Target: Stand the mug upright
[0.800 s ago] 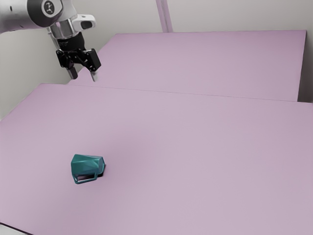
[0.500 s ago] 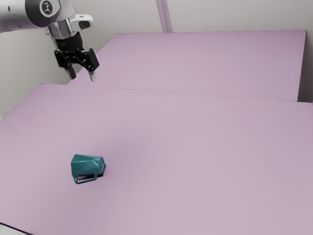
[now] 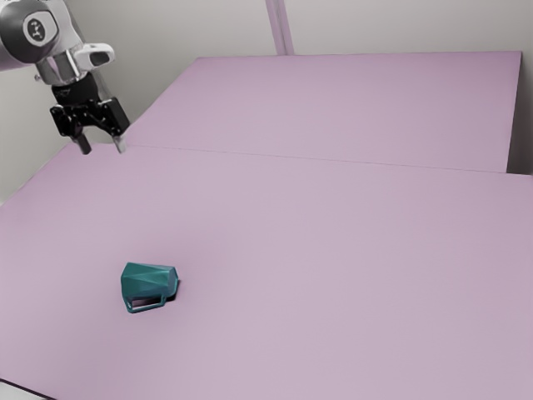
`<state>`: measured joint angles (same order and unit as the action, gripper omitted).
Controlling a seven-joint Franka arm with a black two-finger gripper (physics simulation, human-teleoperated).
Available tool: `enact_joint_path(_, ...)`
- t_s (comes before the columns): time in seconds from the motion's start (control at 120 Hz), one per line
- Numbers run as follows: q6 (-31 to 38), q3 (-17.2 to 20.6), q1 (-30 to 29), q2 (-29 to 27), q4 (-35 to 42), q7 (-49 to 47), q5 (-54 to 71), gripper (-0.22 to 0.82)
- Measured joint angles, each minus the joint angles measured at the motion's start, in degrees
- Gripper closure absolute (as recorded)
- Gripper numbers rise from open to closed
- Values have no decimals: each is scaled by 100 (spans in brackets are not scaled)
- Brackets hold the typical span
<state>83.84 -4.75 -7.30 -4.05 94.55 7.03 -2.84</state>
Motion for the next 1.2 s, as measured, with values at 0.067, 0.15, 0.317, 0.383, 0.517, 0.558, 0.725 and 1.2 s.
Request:
enact_joint_path(0.067,133,-29,-79,-123,288,35,-133,2)
enact_joint_path(0.15,340,-41,-245,-256,590,97,-298,2)
enact_joint_path(0.317,785,-45,-554,-453,1121,281,-626,2)
enact_joint_path(0.383,965,-49,-645,-506,1365,371,-757,2)
enact_joint_path(0.517,1269,-61,-809,-642,1817,556,-974,2)
enact_joint_path(0.558,1374,-68,-881,-699,2001,630,-1073,2)
enact_joint_path(0.725,1741,-188,-1099,-818,2571,995,-1424,2)
enact_joint_path(1.2,2726,-513,-1427,-957,3902,2168,-2474,2)
